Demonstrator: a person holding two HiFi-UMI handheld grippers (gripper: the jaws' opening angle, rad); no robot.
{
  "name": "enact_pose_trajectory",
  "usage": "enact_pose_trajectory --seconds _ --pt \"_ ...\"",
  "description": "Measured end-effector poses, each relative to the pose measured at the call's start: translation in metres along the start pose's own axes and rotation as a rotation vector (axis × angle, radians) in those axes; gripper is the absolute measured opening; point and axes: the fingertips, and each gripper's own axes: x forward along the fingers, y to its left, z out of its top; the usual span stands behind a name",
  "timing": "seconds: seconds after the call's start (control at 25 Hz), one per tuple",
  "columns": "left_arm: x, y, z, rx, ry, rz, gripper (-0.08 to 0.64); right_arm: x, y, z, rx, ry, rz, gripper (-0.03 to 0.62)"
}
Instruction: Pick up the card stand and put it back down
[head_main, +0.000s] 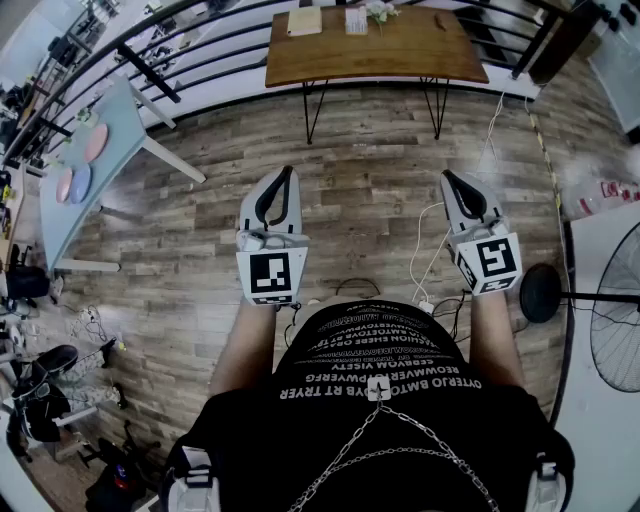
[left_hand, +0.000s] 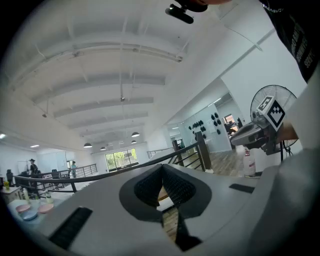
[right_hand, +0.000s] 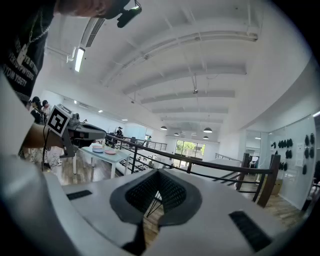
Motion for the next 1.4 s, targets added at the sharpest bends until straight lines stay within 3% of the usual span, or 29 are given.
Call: enact_pose_trajectory --seconds 0.32,0.48,0.6,0.76,1.04,1.4 --pt "0.0 -0.029 -0.004 -0.067 0.033 0.036 0.026 -0.025 -0.027 -0.019 0.023 -0.015 -0.027 0.014" --pt "-0.004 -0.034 0.008 -0.032 0.028 0.076 0.026 -0.038 -0.037 -0.022 0.04 -0.03 -0.037 0.015" --pt "-0.004 -0.037 0.009 0.009 0.056 0.094 0.026 -0.04 -0.034 -0.028 0.055 -0.002 0.004 0.015" --pt "0.0 -0.047 0.011 0.01 0.066 0.072 0.026 -0.043 -0.024 -0.041 0.058 0.031 0.053 0.015" --pt "0.017 -0.047 0.007 0.014 0.061 0.033 0.027 -0.034 -0.044 -0.054 0.09 0.056 -0.003 0.015" --pt "0.059 -0.02 -0.03 -0.078 0.08 0.045 0.028 0.013 -0.046 -0.052 0.046 0.098 0.036 0.015"
